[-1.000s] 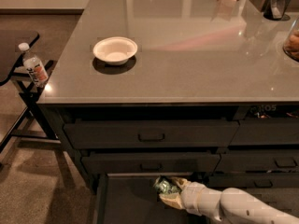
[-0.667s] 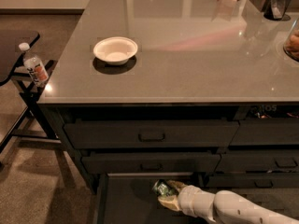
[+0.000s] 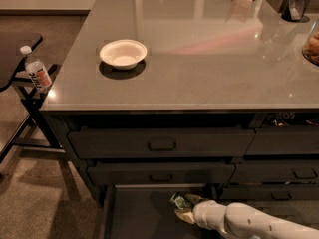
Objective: Place green can into bottom drawer
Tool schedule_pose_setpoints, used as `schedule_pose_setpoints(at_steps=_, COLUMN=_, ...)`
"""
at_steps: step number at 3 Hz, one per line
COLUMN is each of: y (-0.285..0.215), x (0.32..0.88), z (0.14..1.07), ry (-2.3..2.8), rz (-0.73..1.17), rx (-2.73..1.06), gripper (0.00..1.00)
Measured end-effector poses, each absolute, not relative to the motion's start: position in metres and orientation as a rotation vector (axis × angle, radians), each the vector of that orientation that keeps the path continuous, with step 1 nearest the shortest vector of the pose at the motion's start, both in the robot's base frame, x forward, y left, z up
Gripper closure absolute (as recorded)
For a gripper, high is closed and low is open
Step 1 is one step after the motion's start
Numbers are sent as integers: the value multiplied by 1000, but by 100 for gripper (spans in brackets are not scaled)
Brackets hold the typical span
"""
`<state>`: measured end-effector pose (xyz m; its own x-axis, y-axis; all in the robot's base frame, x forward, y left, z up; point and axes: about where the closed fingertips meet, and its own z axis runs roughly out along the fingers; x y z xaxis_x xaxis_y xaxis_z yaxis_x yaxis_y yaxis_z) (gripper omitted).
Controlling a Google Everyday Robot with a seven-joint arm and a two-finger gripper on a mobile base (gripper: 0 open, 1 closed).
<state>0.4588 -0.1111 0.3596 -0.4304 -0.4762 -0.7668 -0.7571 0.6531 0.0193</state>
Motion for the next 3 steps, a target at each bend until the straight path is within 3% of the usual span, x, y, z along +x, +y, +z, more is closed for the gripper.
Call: schedule_pose_setpoints(at_steps=3, y=-94, x=483, z=321, ry=2105, rz=412, rx=-906, gripper=100)
